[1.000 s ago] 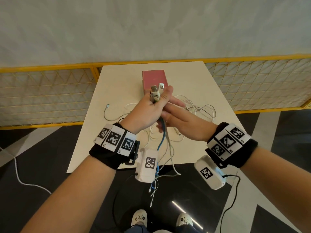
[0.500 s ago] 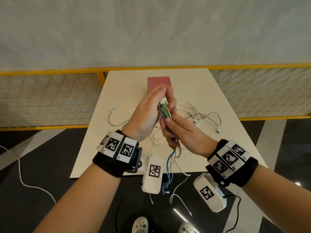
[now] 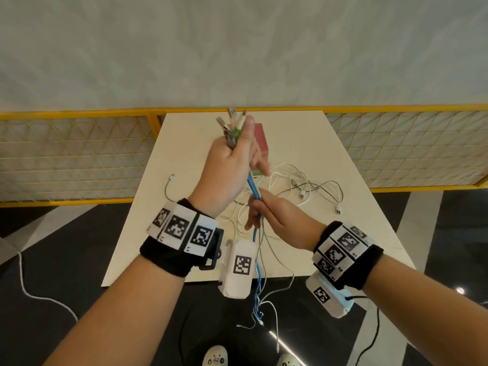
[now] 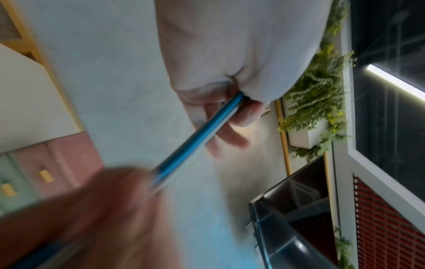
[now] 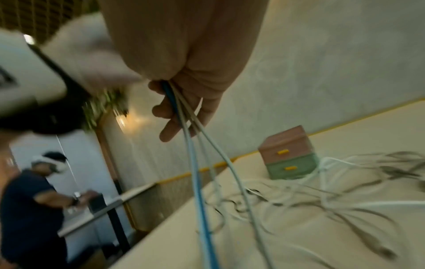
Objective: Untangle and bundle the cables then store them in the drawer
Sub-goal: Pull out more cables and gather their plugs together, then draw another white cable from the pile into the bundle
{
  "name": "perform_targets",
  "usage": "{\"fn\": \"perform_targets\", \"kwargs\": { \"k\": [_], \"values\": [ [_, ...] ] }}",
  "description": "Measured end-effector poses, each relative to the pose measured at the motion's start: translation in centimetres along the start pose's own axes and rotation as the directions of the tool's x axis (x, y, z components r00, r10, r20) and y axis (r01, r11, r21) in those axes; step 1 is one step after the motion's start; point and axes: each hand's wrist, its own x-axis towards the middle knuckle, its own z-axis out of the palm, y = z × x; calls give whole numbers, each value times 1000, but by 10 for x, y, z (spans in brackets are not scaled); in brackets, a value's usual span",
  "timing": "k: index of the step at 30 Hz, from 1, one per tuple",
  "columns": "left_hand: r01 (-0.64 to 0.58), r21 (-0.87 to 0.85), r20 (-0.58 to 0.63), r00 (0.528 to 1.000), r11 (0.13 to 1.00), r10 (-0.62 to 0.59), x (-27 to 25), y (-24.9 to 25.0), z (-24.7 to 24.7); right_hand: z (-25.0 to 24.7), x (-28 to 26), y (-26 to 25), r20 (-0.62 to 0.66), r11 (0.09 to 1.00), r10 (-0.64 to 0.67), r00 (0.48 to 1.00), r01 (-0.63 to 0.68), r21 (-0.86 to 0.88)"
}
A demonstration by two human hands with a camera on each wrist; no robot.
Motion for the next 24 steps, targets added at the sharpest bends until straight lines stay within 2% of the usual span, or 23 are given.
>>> {"fn": "perform_targets", "kwargs": {
  "k": [4,6,8,11,13,15,18,21,24],
  "values": [
    [-31,-169,-25,999,985,27,10,14,-11,9,-10,42,140,973,142,980,-112,-204],
    [-31,-181,-4,1000,983,31,12,17,-13,9,-10,56,227,939,245,942,-173,-298],
    [-22,-155,66,997,988,32,11,16,-16,8,-7,62,276,924,283,919,-183,-336],
    [-53,97,157,987,994,37,8,4,-23,3,4,35,254,976,173,952,-131,-171],
    [-37,230,222,975,973,-15,5,-12,-23,1,14,7,169,999,47,985,-48,-1],
    [-4,291,257,964,957,-75,-1,-27,-18,3,25,-13,63,996,-48,997,43,75],
    [37,314,178,979,949,-98,-4,-35,-22,16,32,-14,76,990,-69,995,59,127],
    [19,266,64,997,964,-37,1,-31,-35,32,29,17,184,999,38,982,-30,-42],
    [88,92,30,995,992,-91,1,-30,-43,46,24,58,287,969,191,939,-134,-207]
  ]
}}
